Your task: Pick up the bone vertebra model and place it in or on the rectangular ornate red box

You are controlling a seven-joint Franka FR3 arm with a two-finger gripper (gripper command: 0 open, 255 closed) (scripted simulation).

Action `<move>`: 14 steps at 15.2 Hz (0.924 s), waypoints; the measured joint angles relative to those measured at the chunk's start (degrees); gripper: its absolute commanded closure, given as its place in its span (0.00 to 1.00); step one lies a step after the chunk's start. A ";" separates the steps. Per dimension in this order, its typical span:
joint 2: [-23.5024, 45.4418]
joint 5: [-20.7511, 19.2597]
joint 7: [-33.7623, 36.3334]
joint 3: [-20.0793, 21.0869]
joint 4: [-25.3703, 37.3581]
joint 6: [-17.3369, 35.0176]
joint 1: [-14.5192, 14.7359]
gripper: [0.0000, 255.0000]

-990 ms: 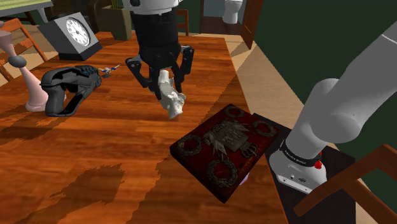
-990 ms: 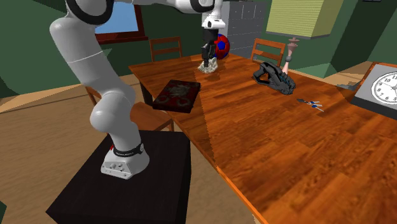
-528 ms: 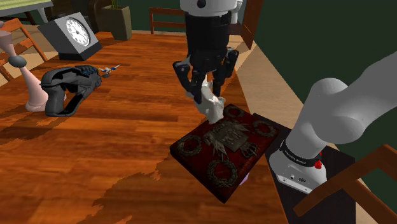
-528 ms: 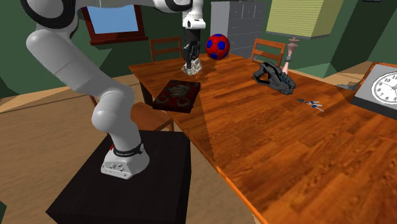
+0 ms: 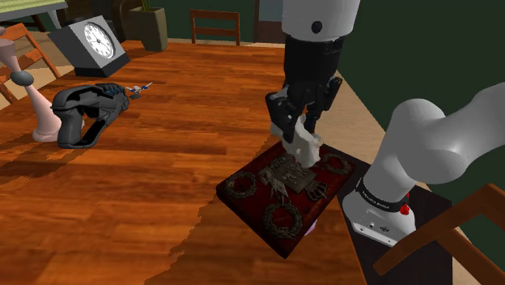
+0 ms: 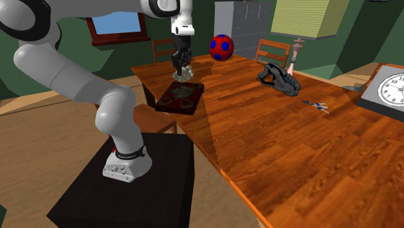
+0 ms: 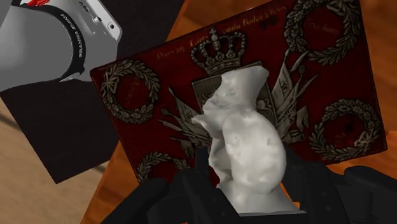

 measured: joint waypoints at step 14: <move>-1.08 1.84 -0.43 1.89 -8.90 8.22 0.93 1.00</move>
